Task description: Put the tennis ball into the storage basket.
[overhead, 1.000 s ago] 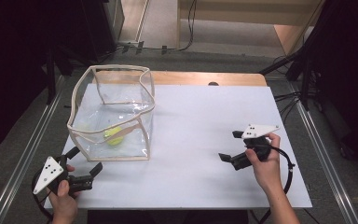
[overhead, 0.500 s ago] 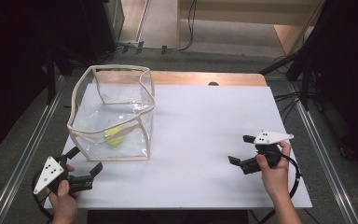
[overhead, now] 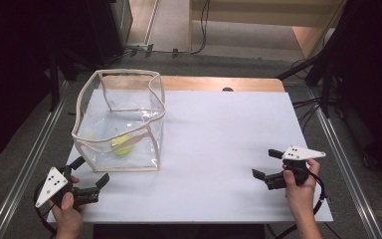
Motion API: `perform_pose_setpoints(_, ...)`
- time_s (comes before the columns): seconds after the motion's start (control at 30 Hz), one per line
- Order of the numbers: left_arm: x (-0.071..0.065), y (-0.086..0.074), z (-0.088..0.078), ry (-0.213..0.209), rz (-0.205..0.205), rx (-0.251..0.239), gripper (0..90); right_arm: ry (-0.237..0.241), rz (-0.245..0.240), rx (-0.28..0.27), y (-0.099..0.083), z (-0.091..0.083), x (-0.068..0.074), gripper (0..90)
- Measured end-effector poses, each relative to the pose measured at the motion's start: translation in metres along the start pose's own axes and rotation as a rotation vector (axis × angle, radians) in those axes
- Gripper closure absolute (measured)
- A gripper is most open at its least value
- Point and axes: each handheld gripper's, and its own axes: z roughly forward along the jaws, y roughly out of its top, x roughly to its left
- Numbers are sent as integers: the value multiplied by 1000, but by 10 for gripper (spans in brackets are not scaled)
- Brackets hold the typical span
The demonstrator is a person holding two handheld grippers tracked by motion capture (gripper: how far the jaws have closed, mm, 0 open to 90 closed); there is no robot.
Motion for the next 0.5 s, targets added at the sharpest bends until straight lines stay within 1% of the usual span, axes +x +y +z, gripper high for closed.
perform_pose_setpoints(0.07,0,0,0,0,1,1,0,-2,12,-13,-4,-1,-1,0)
perform_pose_setpoints(0.2,1,0,-1,-3,0,-5,0,-27,25,-14,-14,-4,-3,0)
perform_pose_setpoints(0.3,0,0,0,-4,0,-5,0,-40,46,-42,-21,-8,-6,0)
perform_pose_setpoints(0.37,1,0,0,-4,-1,-4,0,-54,49,-52,-23,-12,-8,0)
perform_pose_setpoints(0.5,1,0,0,-1,-3,-3,0,-64,54,-87,-26,-19,-11,0)
